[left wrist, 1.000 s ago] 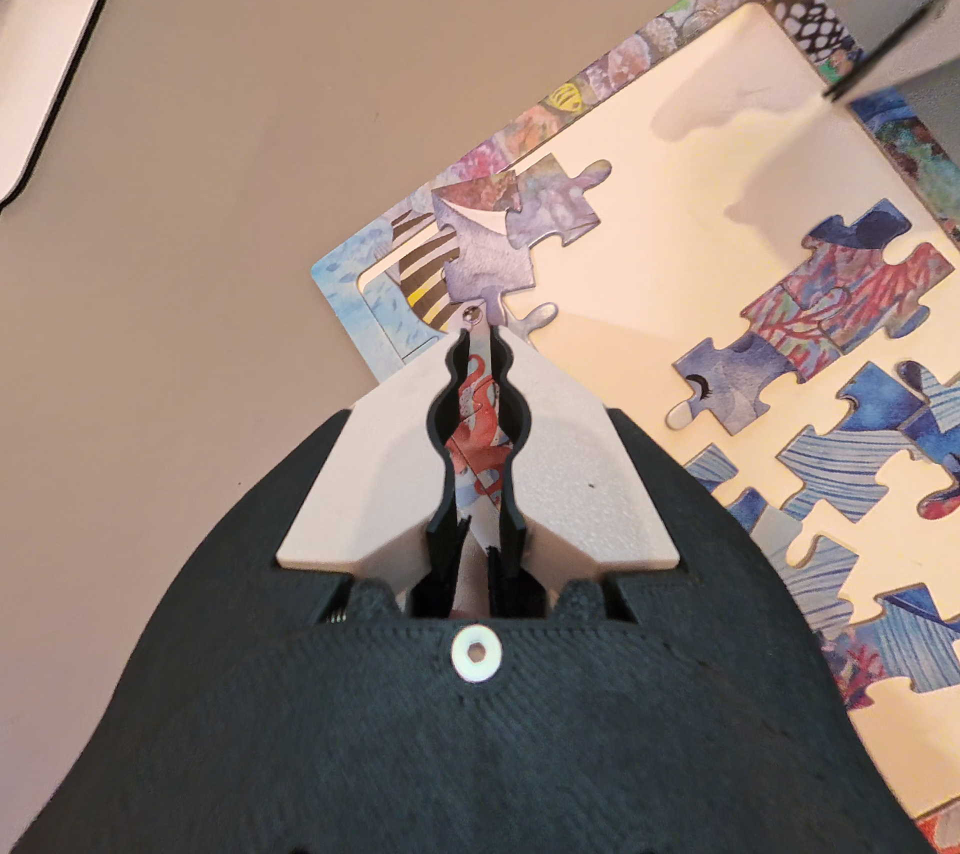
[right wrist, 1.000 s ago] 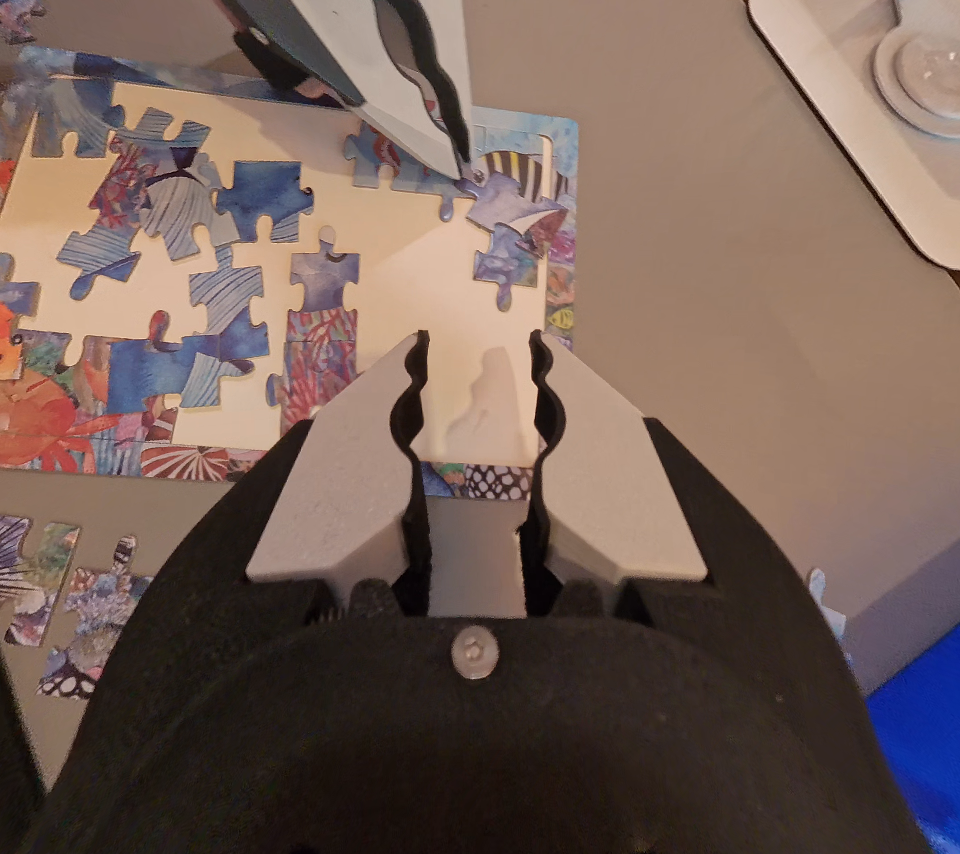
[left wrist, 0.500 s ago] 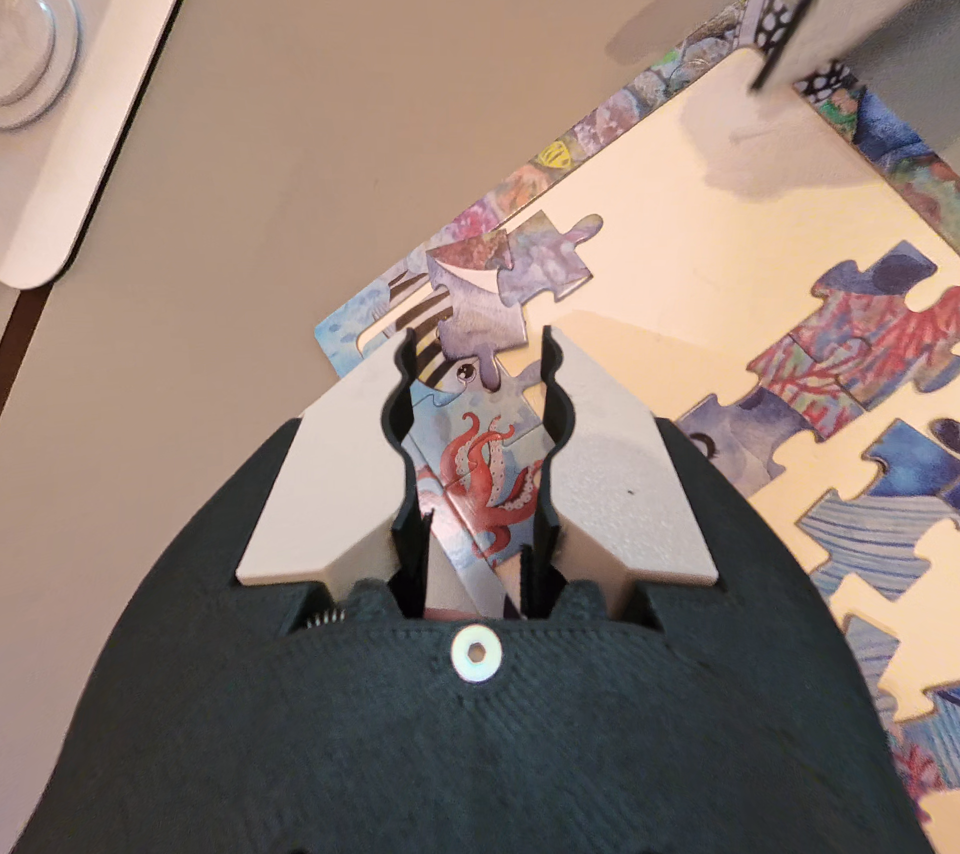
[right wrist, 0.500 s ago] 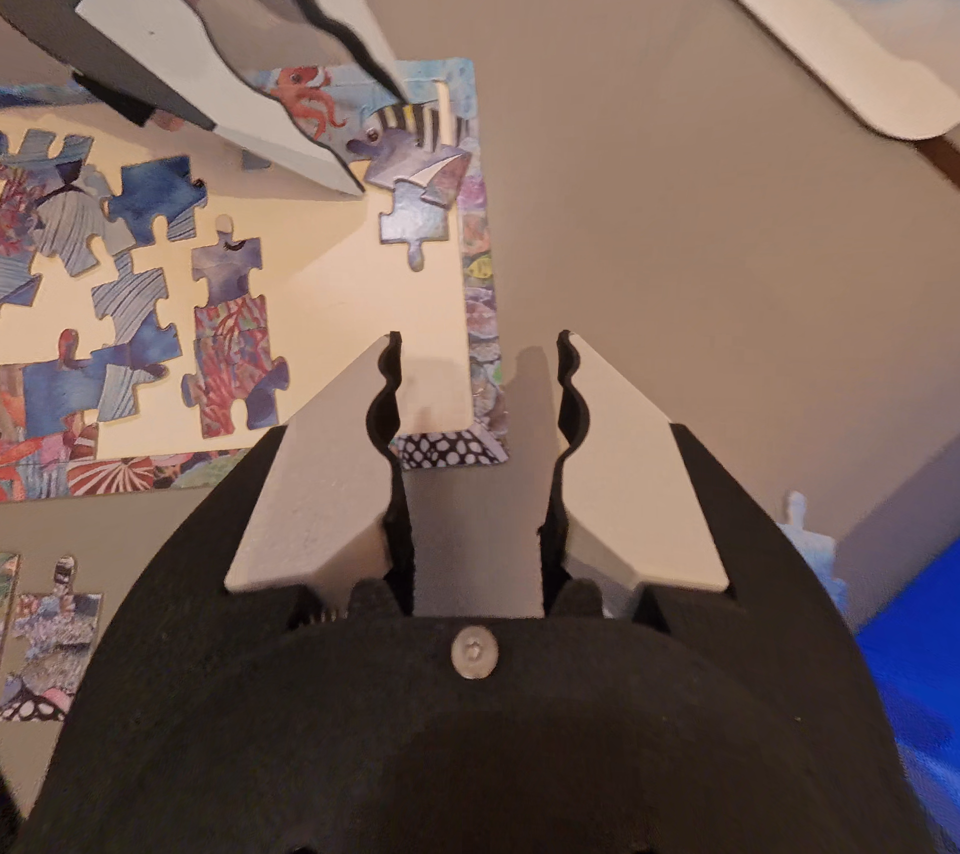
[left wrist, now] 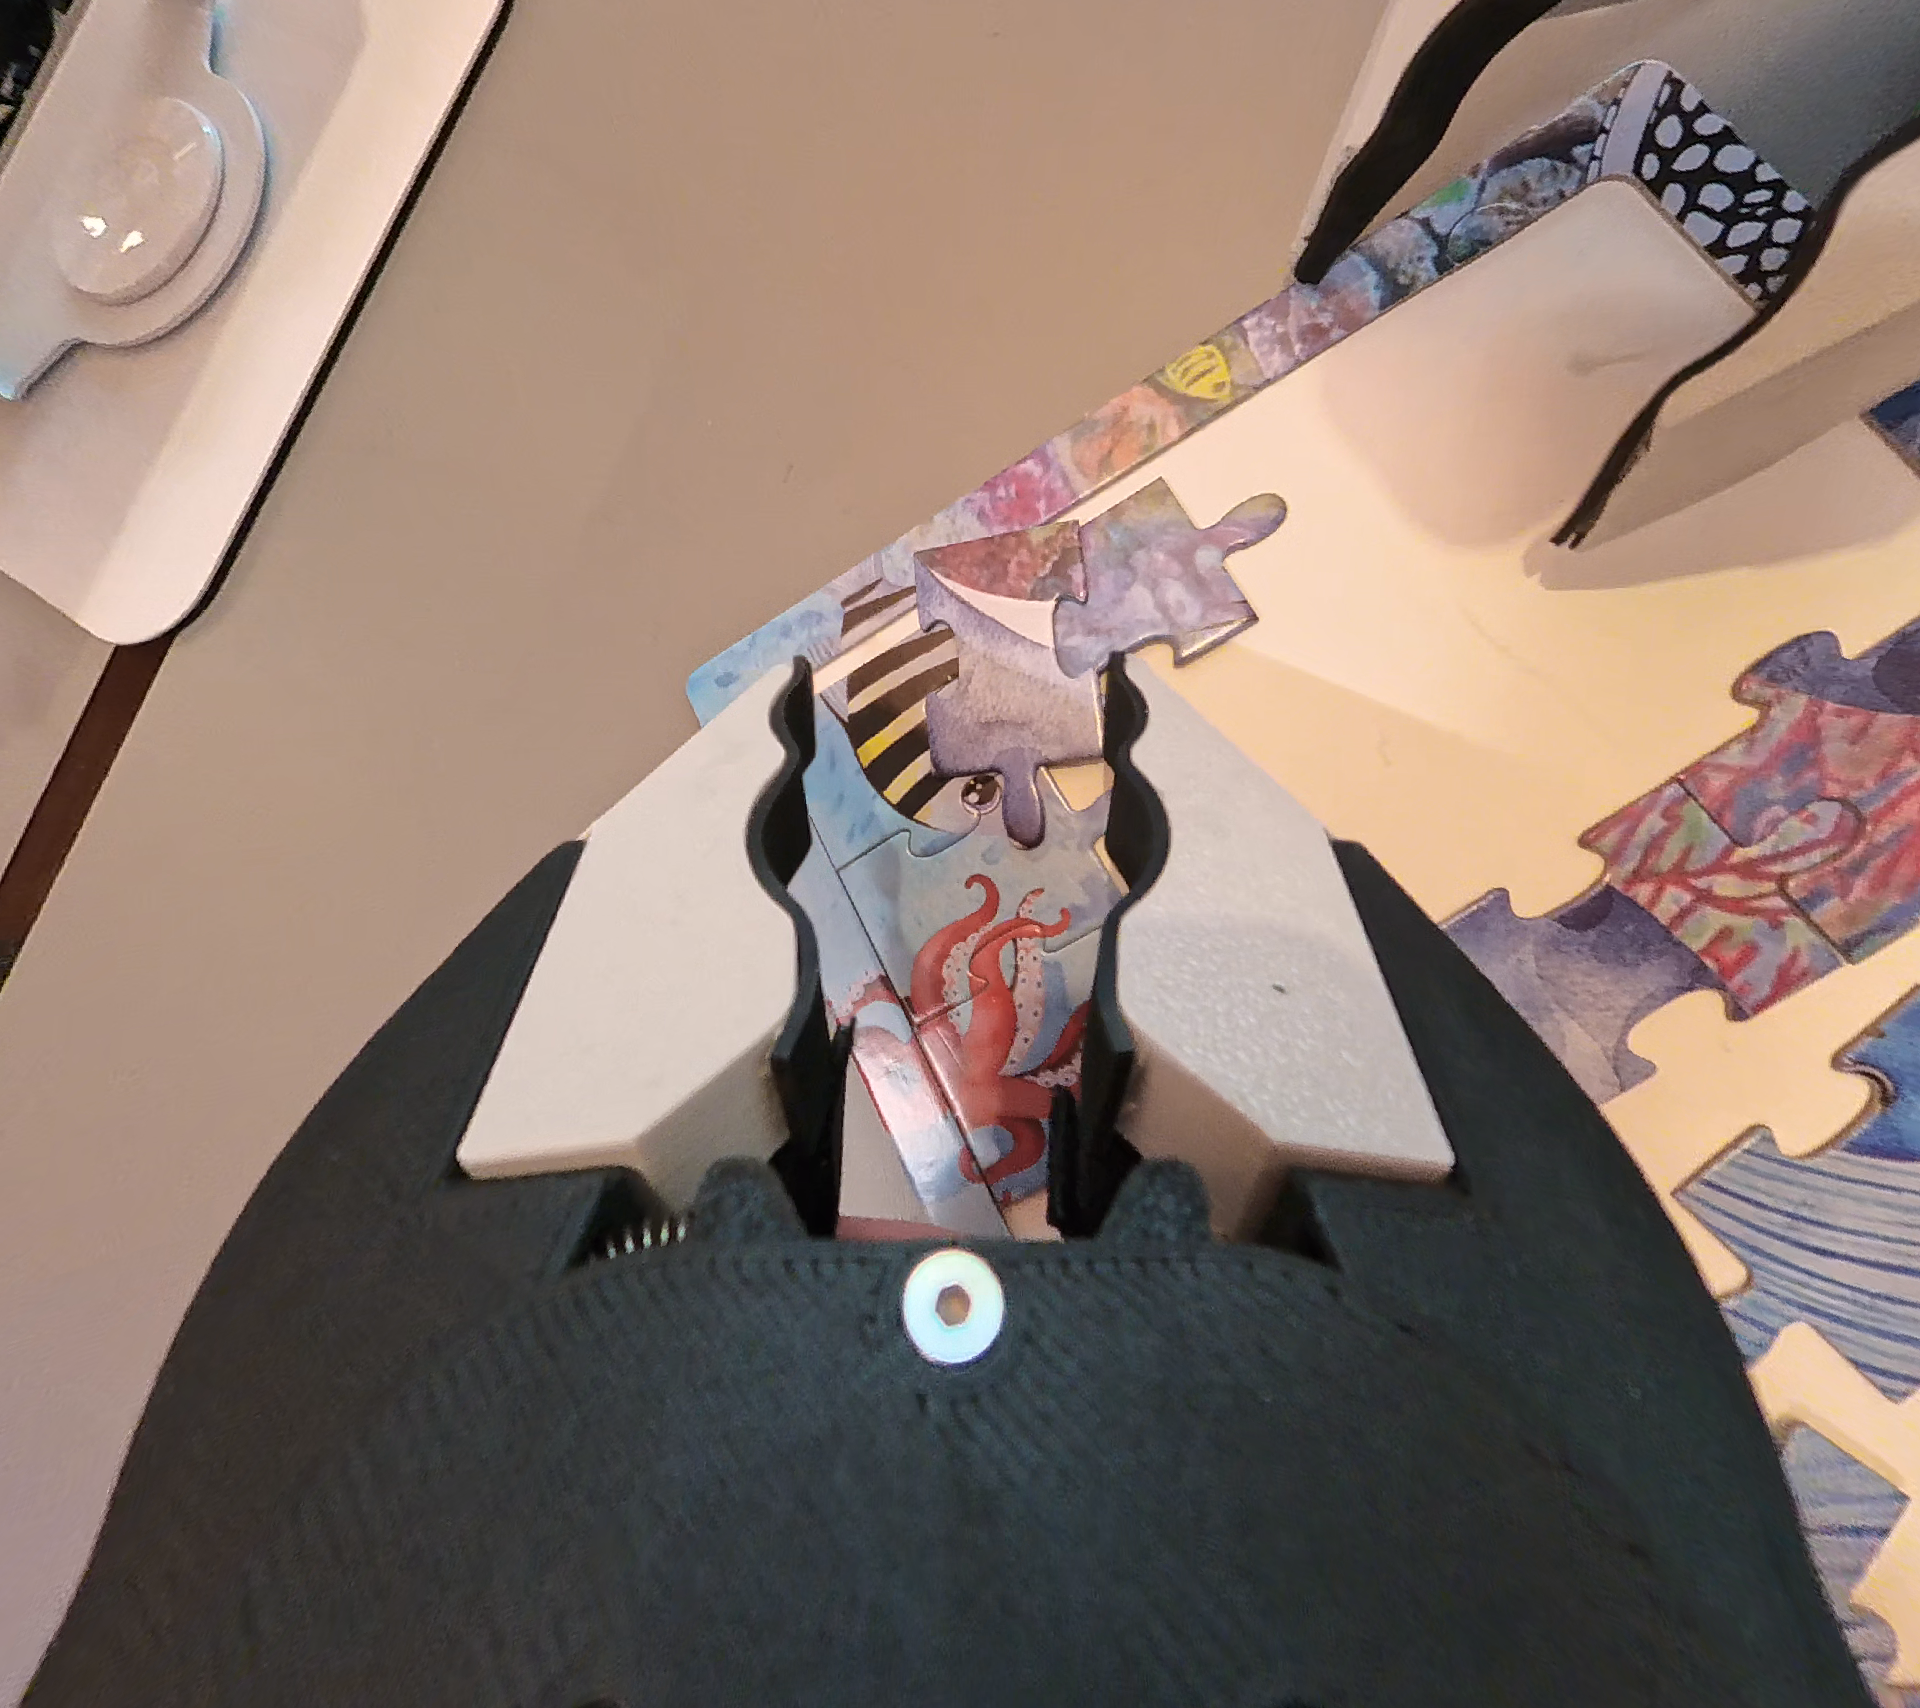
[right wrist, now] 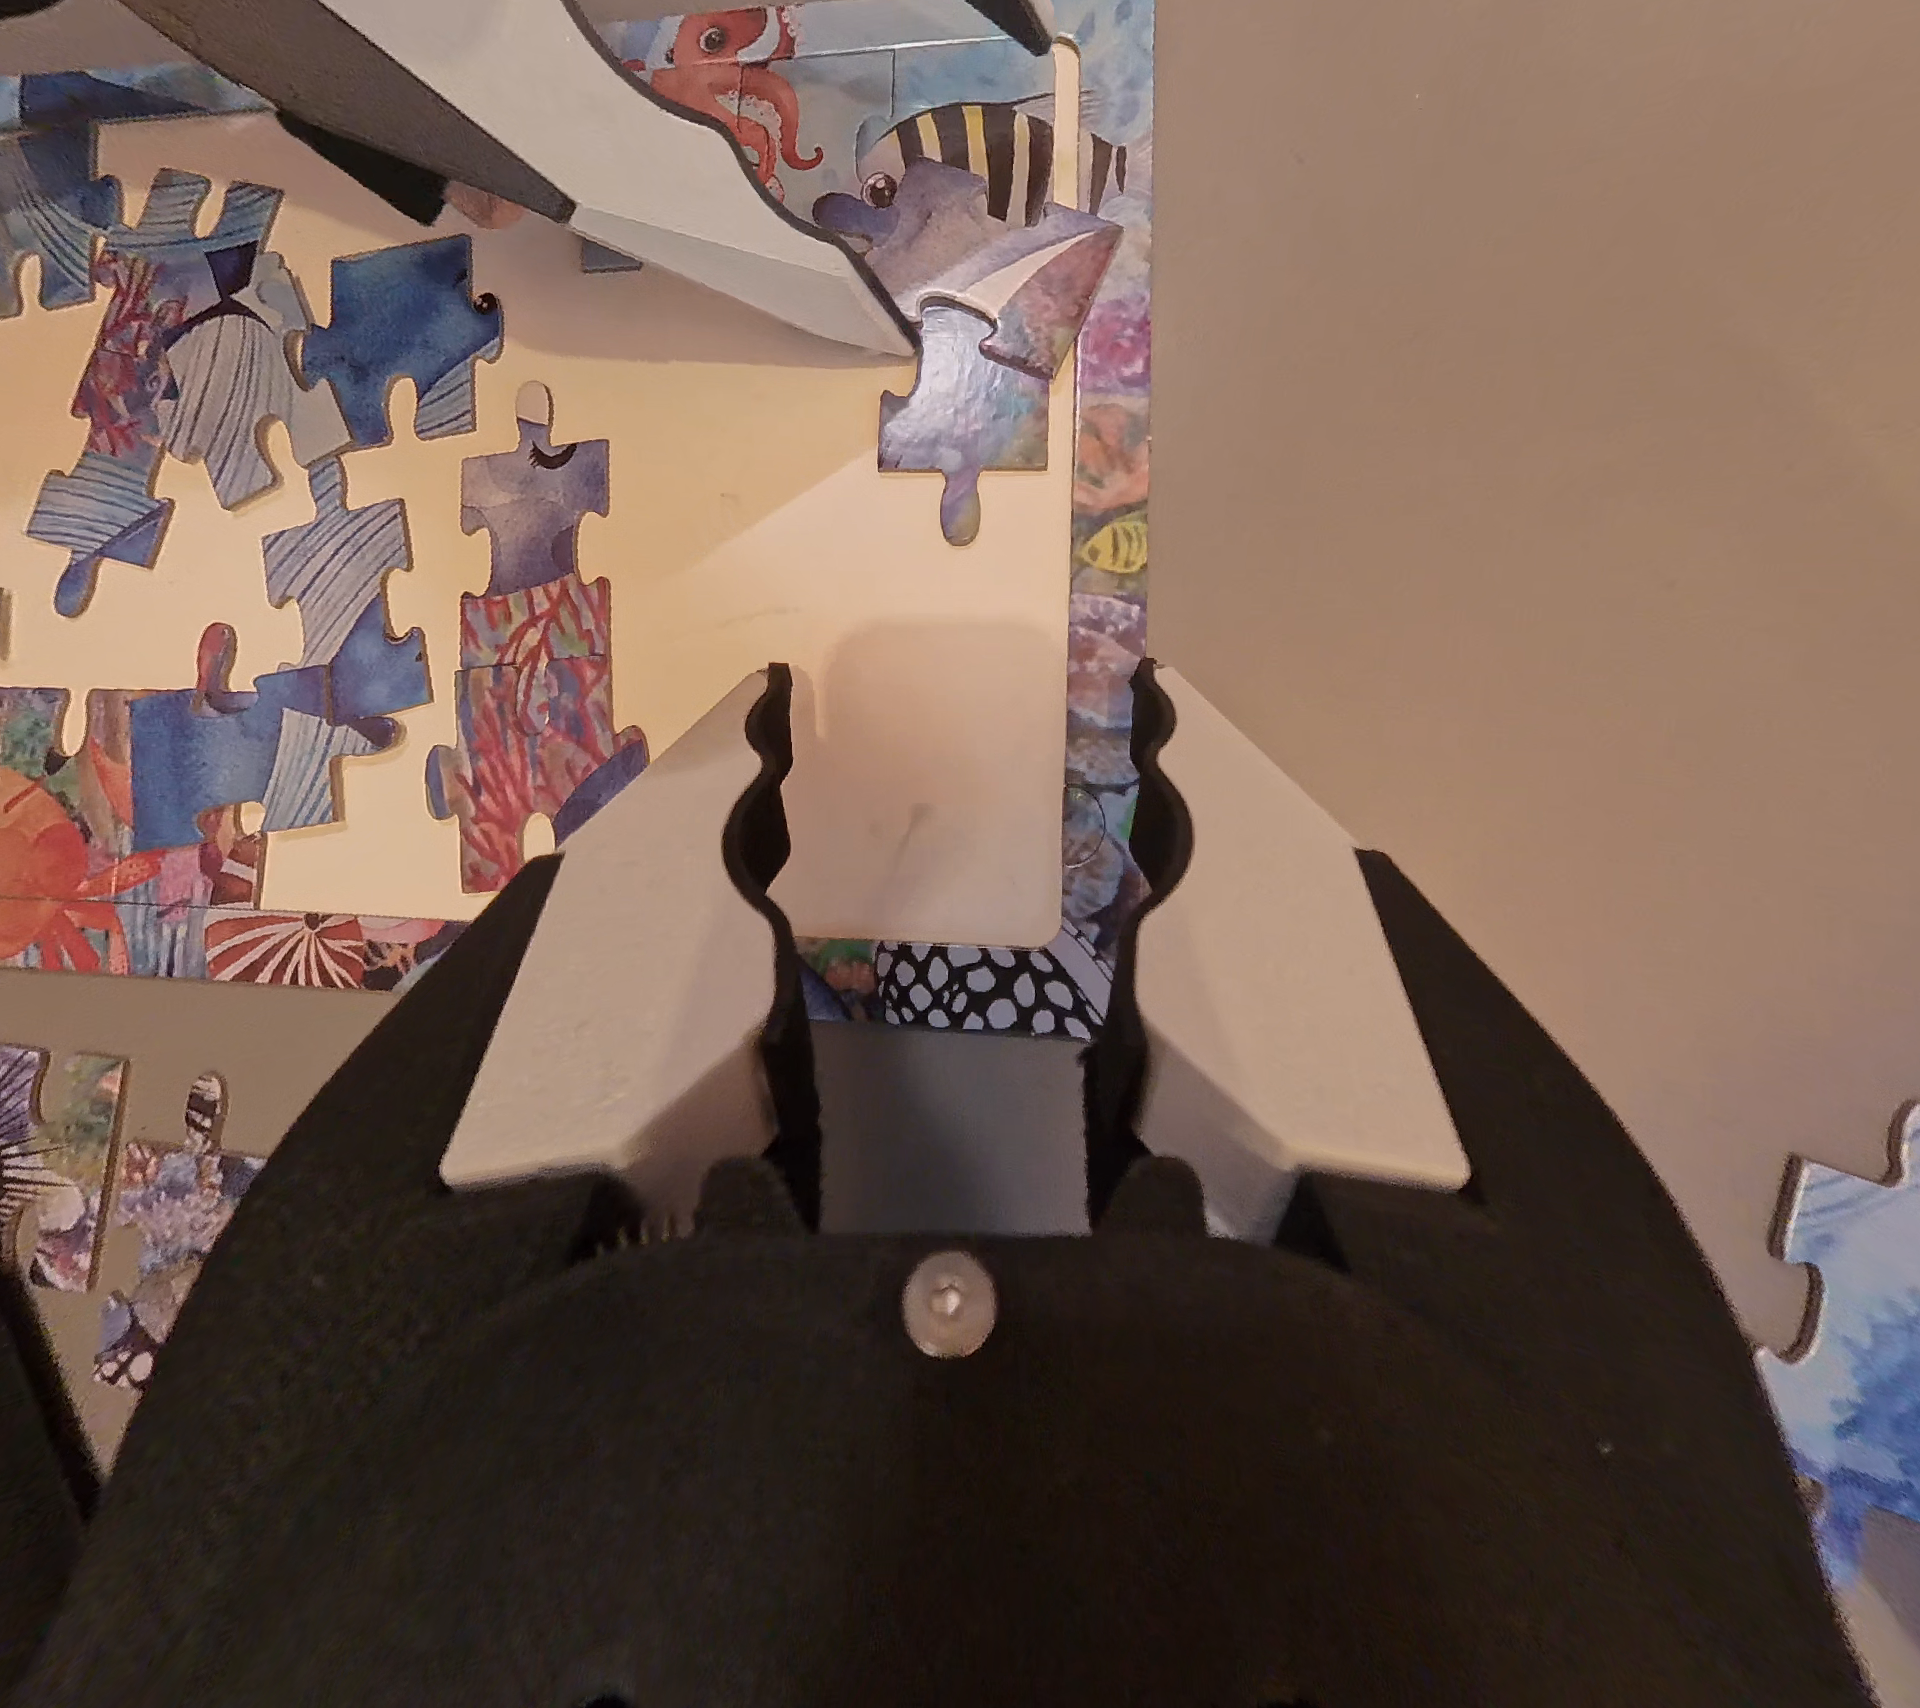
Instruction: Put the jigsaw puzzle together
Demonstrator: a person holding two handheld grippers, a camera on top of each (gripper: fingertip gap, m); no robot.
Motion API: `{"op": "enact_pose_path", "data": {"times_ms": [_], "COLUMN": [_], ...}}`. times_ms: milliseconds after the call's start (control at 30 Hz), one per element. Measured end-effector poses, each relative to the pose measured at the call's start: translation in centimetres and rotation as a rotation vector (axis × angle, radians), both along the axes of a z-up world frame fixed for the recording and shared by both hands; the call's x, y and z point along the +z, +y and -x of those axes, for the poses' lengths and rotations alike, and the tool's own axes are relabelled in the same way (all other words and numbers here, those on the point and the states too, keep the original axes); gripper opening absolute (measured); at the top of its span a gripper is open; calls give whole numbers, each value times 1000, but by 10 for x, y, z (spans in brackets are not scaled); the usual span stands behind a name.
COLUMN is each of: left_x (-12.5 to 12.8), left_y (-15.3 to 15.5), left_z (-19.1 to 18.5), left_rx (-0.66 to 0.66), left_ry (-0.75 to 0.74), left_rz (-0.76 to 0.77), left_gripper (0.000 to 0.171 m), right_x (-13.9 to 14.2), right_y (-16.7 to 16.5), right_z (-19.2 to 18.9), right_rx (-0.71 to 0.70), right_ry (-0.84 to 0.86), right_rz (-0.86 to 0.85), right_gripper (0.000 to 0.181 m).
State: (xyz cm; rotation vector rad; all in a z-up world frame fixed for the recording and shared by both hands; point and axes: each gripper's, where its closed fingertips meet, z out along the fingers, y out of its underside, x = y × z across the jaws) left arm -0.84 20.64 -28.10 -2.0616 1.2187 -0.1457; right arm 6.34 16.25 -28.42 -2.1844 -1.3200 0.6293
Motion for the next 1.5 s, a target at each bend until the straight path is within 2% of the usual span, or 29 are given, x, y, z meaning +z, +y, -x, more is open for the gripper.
{"op": "enact_pose_path", "data": {"times_ms": [333, 700, 867, 1033, 1167, 1500], "left_x": [0, -1, 1, 0, 1, -3], "left_y": [3, -2, -14, -28, -38, -31], "left_z": [-1, 6, 20, 34, 36, 34], "left_rx": [6, -3, -11, 8, -1, 19], "left_ry": [-11, -8, 52, 64, 80, 85], "left_rz": [-6, 25, 74, 124, 153, 130], "left_gripper": [58, 59, 64, 59, 48, 43], "right_x": [-1, -2, -1, -2, -2, -3], "right_y": [-4, -5, -5, -4, -4, -4], "right_z": [-1, -2, 0, 2, 1, -1], "right_rx": [16, 24, 26, 28, 26, 26], "right_ry": [-24, -27, -19, -19, -15, -10], "right_rz": [-8, -9, -6, -18, -17, -18], "right_gripper": [67, 58, 61, 60, 59, 57]}}
